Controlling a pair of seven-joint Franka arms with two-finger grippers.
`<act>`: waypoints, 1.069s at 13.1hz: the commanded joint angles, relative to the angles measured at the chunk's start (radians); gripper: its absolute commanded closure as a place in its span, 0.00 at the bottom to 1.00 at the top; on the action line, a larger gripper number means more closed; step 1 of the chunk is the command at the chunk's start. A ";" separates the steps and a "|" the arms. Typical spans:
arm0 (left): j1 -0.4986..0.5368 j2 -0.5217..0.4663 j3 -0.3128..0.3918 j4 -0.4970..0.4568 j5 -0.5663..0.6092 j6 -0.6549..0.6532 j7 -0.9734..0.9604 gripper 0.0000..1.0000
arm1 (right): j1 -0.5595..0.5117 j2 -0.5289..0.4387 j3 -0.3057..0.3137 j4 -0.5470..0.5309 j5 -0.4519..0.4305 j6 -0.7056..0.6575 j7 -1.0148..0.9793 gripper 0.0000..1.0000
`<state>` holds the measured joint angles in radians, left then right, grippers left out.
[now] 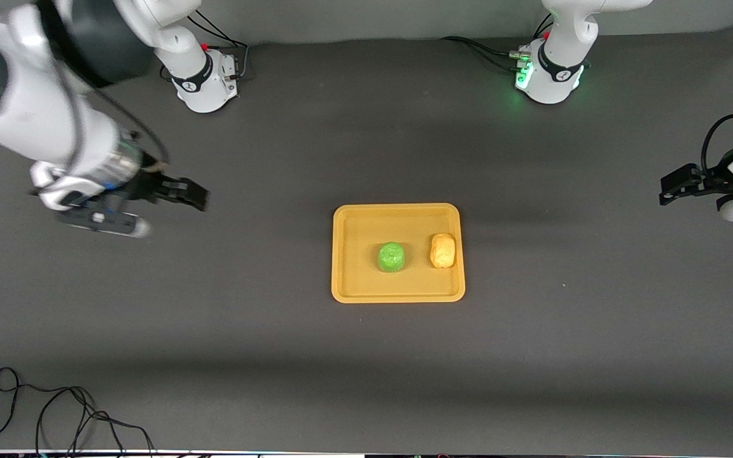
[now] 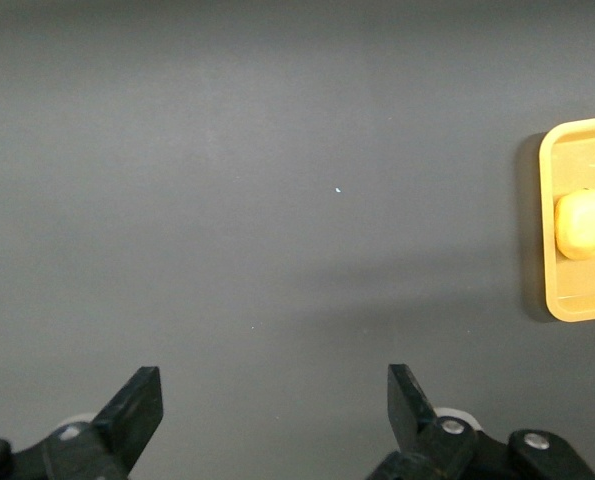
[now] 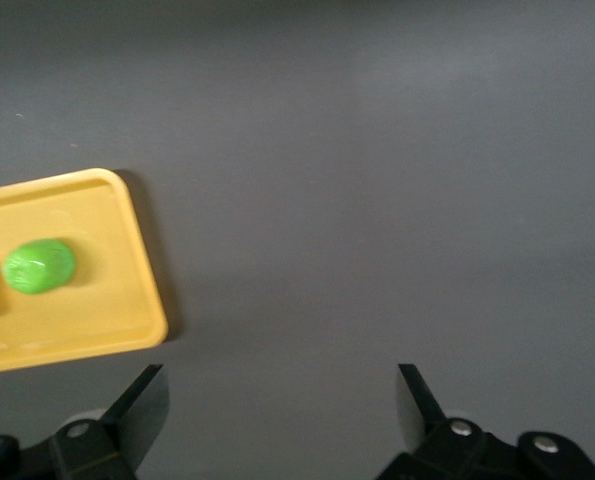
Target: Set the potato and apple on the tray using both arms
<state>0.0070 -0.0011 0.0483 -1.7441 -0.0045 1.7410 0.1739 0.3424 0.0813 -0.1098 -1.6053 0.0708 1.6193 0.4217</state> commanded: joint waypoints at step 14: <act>-0.007 -0.007 -0.031 0.014 0.006 -0.018 -0.014 0.00 | -0.353 -0.094 0.111 -0.058 -0.048 -0.030 -0.374 0.00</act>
<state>0.0096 -0.0017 0.0152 -1.7413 -0.0041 1.7405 0.1738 -0.0320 0.0042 0.0089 -1.6731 0.0448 1.6172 0.0659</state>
